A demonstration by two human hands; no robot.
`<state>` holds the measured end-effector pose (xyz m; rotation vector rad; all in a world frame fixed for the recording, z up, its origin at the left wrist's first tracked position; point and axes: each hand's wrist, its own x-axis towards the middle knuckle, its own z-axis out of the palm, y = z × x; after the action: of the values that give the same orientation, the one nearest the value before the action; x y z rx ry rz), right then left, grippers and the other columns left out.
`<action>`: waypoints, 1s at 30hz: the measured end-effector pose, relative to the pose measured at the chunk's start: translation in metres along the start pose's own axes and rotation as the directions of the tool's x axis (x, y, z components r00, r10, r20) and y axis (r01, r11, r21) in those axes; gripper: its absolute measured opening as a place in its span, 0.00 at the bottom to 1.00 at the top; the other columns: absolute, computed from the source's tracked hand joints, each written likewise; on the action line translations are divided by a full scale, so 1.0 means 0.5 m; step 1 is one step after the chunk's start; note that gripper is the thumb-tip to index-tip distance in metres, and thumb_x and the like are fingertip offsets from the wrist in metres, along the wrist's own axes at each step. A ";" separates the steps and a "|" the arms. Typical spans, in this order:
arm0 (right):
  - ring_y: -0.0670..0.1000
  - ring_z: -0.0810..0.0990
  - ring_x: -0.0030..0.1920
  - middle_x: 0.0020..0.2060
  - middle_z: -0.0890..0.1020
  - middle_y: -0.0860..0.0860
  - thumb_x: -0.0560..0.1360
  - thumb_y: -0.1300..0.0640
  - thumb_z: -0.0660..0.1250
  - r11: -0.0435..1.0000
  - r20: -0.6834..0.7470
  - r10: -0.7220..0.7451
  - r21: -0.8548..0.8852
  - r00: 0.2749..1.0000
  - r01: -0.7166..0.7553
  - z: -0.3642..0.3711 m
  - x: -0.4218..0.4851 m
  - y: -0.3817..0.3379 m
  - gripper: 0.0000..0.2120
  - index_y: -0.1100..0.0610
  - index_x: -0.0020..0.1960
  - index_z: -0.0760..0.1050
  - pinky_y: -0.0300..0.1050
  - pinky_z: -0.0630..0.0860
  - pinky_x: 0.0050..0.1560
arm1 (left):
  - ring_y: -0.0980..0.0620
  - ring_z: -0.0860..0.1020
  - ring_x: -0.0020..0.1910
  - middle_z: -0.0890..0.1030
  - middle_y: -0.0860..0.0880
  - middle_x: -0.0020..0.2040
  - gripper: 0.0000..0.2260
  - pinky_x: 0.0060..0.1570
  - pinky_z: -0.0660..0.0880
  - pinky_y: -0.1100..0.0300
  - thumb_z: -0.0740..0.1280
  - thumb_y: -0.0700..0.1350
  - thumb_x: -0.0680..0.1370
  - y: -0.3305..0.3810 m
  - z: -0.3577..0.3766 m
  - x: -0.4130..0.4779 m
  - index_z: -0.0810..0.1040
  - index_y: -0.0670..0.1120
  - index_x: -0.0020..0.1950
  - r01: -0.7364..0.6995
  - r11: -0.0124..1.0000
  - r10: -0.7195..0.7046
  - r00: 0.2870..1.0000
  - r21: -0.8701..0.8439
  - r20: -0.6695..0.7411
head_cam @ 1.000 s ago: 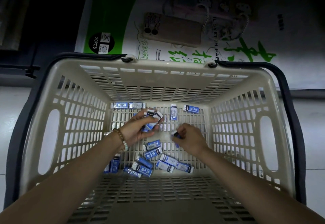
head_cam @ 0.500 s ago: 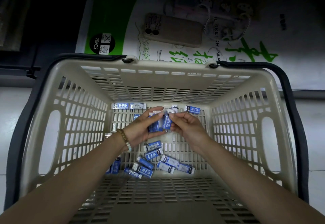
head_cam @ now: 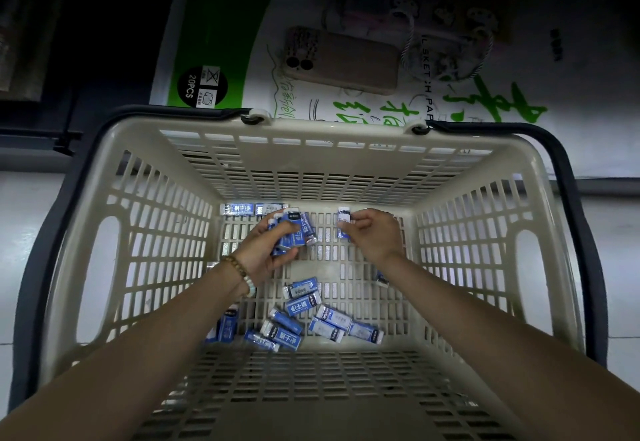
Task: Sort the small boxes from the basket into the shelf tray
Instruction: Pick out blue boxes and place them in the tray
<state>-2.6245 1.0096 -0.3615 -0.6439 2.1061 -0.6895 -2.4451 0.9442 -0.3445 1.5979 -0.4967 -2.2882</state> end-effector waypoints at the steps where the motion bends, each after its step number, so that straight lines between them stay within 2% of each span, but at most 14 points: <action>1: 0.48 0.80 0.43 0.37 0.81 0.48 0.69 0.50 0.75 0.999 -0.031 0.000 -0.052 1.000 -0.002 0.011 0.003 -0.001 0.17 0.58 0.52 0.79 0.43 0.76 0.49 | 0.55 0.79 0.37 0.78 0.49 0.43 0.10 0.28 0.76 0.67 0.70 0.38 0.70 0.000 0.001 -0.001 0.76 0.48 0.48 -0.002 1.000 0.002 1.000 0.008 -0.005; 4: 0.47 0.80 0.43 0.37 0.82 0.46 0.69 0.47 0.74 0.989 -0.114 0.040 -0.140 0.993 -0.056 0.033 0.008 -0.008 0.14 0.54 0.48 0.78 0.40 0.72 0.43 | 0.53 0.76 0.43 0.76 0.48 0.48 0.12 0.30 0.77 0.66 0.70 0.38 0.70 -0.002 0.003 -0.002 0.75 0.47 0.51 -0.009 0.999 0.009 1.000 0.034 0.000; 8: 0.47 0.81 0.42 0.40 0.84 0.47 0.70 0.52 0.72 0.984 -0.141 0.005 -0.176 0.990 -0.031 0.037 0.000 -0.001 0.07 0.54 0.46 0.79 0.39 0.71 0.39 | 0.51 0.78 0.43 0.76 0.45 0.53 0.13 0.31 0.77 0.66 0.72 0.40 0.67 -0.002 0.007 -0.006 0.75 0.47 0.49 -0.031 0.999 0.031 0.999 0.020 -0.008; 12: 0.47 0.79 0.39 0.37 0.80 0.47 0.70 0.59 0.73 0.993 -0.067 0.047 0.112 0.997 -0.040 0.012 -0.032 -0.019 0.06 0.56 0.42 0.76 0.40 0.74 0.43 | 0.56 0.80 0.37 0.77 0.48 0.48 0.10 0.29 0.77 0.66 0.69 0.38 0.72 0.013 0.021 -0.025 0.74 0.51 0.48 -0.082 0.997 0.082 0.997 0.007 -0.016; 14: 0.45 0.79 0.38 0.38 0.81 0.48 0.70 0.58 0.74 0.965 0.031 0.054 0.257 0.998 -0.060 -0.026 -0.056 -0.053 0.08 0.54 0.42 0.74 0.38 0.74 0.40 | 0.58 0.81 0.34 0.78 0.51 0.44 0.12 0.30 0.77 0.65 0.70 0.37 0.70 0.031 0.036 -0.054 0.74 0.51 0.49 -0.113 0.993 0.113 0.993 0.011 0.016; 15: 0.44 0.80 0.39 0.40 0.82 0.49 0.69 0.57 0.75 0.948 0.108 0.041 0.309 0.993 -0.073 -0.052 -0.073 -0.075 0.09 0.54 0.45 0.75 0.35 0.74 0.38 | 0.58 0.81 0.33 0.79 0.51 0.42 0.13 0.30 0.78 0.64 0.71 0.38 0.68 0.043 0.045 -0.075 0.75 0.51 0.49 -0.128 0.992 0.128 0.991 0.002 0.043; 17: 0.43 0.79 0.37 0.43 0.84 0.48 0.68 0.54 0.75 0.917 0.252 -0.043 0.394 0.967 -0.062 -0.111 -0.115 -0.126 0.15 0.55 0.52 0.77 0.32 0.72 0.33 | 0.58 0.81 0.33 0.80 0.52 0.39 0.14 0.30 0.78 0.64 0.71 0.40 0.64 0.072 0.062 -0.124 0.78 0.51 0.47 -0.159 0.987 0.162 0.980 -0.034 0.117; 20: 0.40 0.75 0.30 0.35 0.82 0.44 0.65 0.50 0.72 0.835 0.330 -0.212 0.551 0.920 -0.005 -0.190 -0.186 -0.213 0.16 0.54 0.51 0.80 0.33 0.72 0.30 | 0.57 0.80 0.33 0.81 0.52 0.37 0.12 0.29 0.78 0.65 0.71 0.42 0.64 0.118 0.091 -0.211 0.82 0.54 0.45 -0.219 0.974 0.228 0.940 -0.064 0.252; 22: 0.41 0.76 0.31 0.34 0.82 0.45 0.67 0.50 0.68 0.796 0.358 -0.315 0.604 0.879 0.039 -0.232 -0.236 -0.276 0.15 0.54 0.52 0.81 0.33 0.73 0.31 | 0.57 0.80 0.34 0.81 0.52 0.38 0.13 0.29 0.78 0.65 0.70 0.43 0.65 0.146 0.111 -0.274 0.80 0.53 0.47 -0.247 0.964 0.265 0.918 -0.096 0.295; 25: 0.43 0.77 0.32 0.38 0.82 0.48 0.72 0.51 0.65 0.812 0.441 -0.448 0.565 0.778 0.148 -0.276 -0.312 -0.363 0.14 0.54 0.54 0.80 0.35 0.76 0.34 | 0.56 0.81 0.37 0.82 0.49 0.44 0.18 0.31 0.78 0.65 0.69 0.46 0.66 0.182 0.138 -0.371 0.77 0.49 0.56 -0.319 0.946 0.311 0.863 -0.048 0.398; 27: 0.43 0.77 0.31 0.37 0.82 0.47 0.72 0.54 0.65 0.812 0.438 -0.494 0.542 0.751 0.218 -0.295 -0.357 -0.413 0.12 0.55 0.54 0.78 0.35 0.76 0.33 | 0.54 0.82 0.40 0.83 0.47 0.47 0.21 0.33 0.78 0.64 0.68 0.47 0.67 0.204 0.149 -0.432 0.75 0.47 0.59 -0.366 0.930 0.337 0.823 -0.027 0.457; 30: 0.44 0.78 0.29 0.37 0.82 0.47 0.72 0.61 0.68 0.788 0.357 -0.543 0.529 0.760 0.315 -0.318 -0.414 -0.468 0.08 0.57 0.50 0.75 0.35 0.77 0.31 | 0.53 0.82 0.43 0.83 0.48 0.47 0.18 0.34 0.78 0.63 0.64 0.47 0.70 0.235 0.153 -0.512 0.75 0.47 0.60 -0.430 0.903 0.382 0.783 -0.017 0.491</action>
<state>-2.5940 1.0147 -0.0126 -0.9541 1.2558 -1.0941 -2.4260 0.9592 -0.0538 0.8084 -0.9814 -2.3193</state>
